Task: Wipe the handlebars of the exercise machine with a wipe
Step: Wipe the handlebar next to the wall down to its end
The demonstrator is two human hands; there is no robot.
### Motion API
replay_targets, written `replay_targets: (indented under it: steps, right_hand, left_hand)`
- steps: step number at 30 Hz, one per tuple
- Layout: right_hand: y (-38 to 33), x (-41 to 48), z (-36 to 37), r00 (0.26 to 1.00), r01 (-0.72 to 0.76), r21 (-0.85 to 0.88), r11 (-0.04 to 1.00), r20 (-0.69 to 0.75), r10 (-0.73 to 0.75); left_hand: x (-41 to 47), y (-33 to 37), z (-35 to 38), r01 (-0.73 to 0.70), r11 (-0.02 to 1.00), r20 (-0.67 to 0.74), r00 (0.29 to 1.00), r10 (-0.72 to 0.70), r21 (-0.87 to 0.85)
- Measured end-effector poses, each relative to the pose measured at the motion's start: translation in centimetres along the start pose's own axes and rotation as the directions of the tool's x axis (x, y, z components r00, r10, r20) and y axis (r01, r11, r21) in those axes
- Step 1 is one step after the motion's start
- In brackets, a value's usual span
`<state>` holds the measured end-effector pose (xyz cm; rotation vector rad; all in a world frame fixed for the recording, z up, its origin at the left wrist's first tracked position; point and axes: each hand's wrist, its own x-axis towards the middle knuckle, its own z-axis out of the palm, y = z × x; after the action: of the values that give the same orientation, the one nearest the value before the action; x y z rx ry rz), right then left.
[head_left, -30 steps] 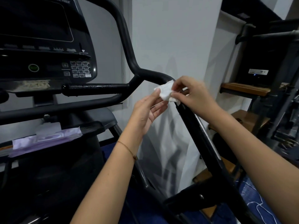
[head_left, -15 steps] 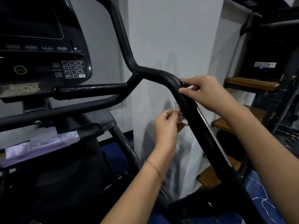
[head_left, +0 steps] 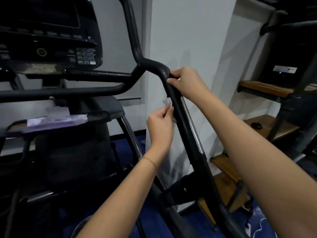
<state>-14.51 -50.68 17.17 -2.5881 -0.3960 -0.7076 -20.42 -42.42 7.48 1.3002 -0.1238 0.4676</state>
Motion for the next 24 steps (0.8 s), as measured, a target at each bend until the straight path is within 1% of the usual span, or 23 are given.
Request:
replay_targets:
  steps: [2,4,6,8,12,14,15,17,18,19,20,22,23,24]
  right_hand:
    - [0.0,0.2,-0.2,1.000,0.010,-0.015,1.000,0.023,-0.010]
    - [0.0,0.4,-0.4,0.999,0.013,-0.009,1.000,0.038,-0.012]
    - [0.0,0.3,-0.4,0.999,0.017,-0.013,1.000,0.046,-0.017]
    - [0.0,0.3,-0.2,0.999,0.021,-0.013,1.000,0.047,-0.020]
    - [0.2,0.3,-0.3,0.999,0.001,0.023,1.000,0.042,-0.002]
    - [0.2,0.3,-0.2,0.999,0.001,0.023,1.000,0.035,-0.002]
    - [0.2,0.3,-0.1,1.000,0.003,0.021,1.000,0.031,-0.004]
    - [0.3,0.3,0.0,1.000,0.007,0.019,1.000,0.029,-0.007]
    - [0.4,0.3,0.0,1.000,0.007,0.020,1.000,0.031,-0.007]
    - [0.4,0.4,0.0,1.000,0.005,0.022,1.000,0.031,-0.006]
    - [0.5,0.4,0.0,1.000,0.002,0.024,1.000,0.029,-0.003]
    - [0.6,0.4,0.0,1.000,-0.002,0.040,0.999,0.025,0.001]
    - [0.6,0.4,0.1,1.000,-0.005,0.053,0.999,0.023,0.004]
    - [0.6,0.4,0.1,1.000,-0.009,0.060,0.998,0.024,0.008]
  left_hand:
    - [-0.1,0.5,0.7,-0.049,0.998,-0.050,0.997,0.051,0.040]
    - [-0.9,0.4,1.1,-0.068,0.992,-0.068,0.995,0.076,0.111]
    - [-2.8,-0.4,1.0,-0.070,0.974,-0.040,0.996,0.080,0.215]
    - [-4.2,-1.0,0.9,-0.082,0.962,0.001,0.996,0.084,0.261]
    - [-2.3,-0.7,1.0,-0.193,0.912,0.028,0.980,0.196,0.362]
    - [-2.0,-0.9,0.8,-0.282,0.855,0.075,0.958,0.278,0.435]
    - [-2.6,-1.4,0.6,-0.345,0.810,0.110,0.936,0.335,0.474]
    - [-4.3,-2.9,0.0,-0.487,0.688,0.200,0.866,0.457,0.538]
    - [-4.8,-3.4,-0.2,-0.532,0.638,0.236,0.838,0.492,0.557]
    - [-4.8,-3.6,-0.3,-0.549,0.621,0.247,0.826,0.508,0.559]
    - [-4.3,-3.3,-0.1,-0.534,0.647,0.232,0.837,0.496,0.544]
    - [-2.9,-2.0,0.3,-0.458,0.702,0.173,0.881,0.440,0.546]
    - [-2.3,-1.7,0.4,-0.437,0.698,0.161,0.890,0.427,0.567]
    - [-2.2,-1.6,0.4,-0.449,0.666,0.176,0.882,0.437,0.595]
